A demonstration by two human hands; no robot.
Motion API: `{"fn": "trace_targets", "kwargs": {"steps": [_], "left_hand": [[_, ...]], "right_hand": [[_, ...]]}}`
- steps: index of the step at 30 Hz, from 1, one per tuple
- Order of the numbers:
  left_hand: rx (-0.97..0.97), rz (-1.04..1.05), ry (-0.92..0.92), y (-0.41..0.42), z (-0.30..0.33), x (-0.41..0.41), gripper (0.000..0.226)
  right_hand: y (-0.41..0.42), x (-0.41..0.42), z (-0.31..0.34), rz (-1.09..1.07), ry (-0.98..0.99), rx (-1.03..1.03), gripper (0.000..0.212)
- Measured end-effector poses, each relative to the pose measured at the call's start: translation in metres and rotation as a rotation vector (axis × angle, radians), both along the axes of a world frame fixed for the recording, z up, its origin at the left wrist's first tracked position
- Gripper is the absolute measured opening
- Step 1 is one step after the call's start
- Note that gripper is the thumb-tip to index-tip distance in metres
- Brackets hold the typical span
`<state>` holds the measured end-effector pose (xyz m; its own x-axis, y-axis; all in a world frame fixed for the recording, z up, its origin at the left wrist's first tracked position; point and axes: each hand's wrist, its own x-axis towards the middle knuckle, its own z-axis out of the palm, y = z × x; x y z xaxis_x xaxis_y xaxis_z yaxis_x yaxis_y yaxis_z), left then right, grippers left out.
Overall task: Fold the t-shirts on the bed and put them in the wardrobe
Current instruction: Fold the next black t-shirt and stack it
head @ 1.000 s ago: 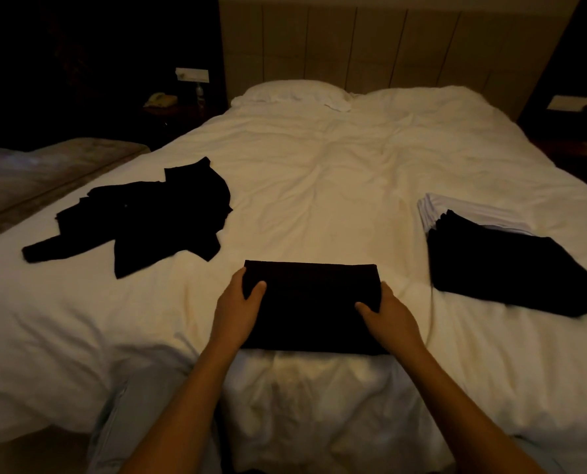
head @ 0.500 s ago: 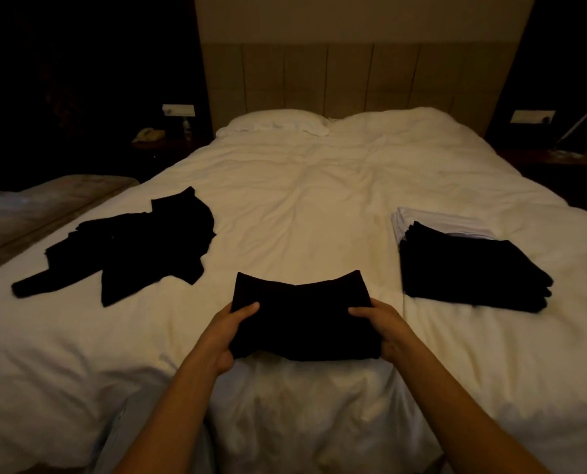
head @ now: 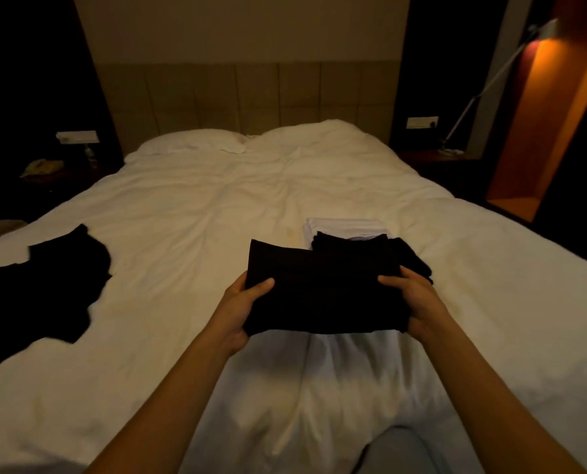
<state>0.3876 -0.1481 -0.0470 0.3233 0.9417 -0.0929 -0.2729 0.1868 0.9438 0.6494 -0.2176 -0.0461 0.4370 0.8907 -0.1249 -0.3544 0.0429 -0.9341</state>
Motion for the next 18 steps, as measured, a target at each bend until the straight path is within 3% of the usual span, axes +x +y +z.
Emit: {"fn": "trace_targets", "kwargs": {"steps": [10, 18], "left_hand": [[0.018, -0.081, 0.013, 0.068, 0.017, 0.128, 0.032], [-0.09, -0.042, 0.075, 0.117, 0.005, 0.166, 0.032]], "right_hand": [[0.046, 0.121, 0.015, -0.111, -0.139, -0.052, 0.029], [0.11, 0.169, 0.01, -0.092, -0.264, -0.196, 0.021]]}}
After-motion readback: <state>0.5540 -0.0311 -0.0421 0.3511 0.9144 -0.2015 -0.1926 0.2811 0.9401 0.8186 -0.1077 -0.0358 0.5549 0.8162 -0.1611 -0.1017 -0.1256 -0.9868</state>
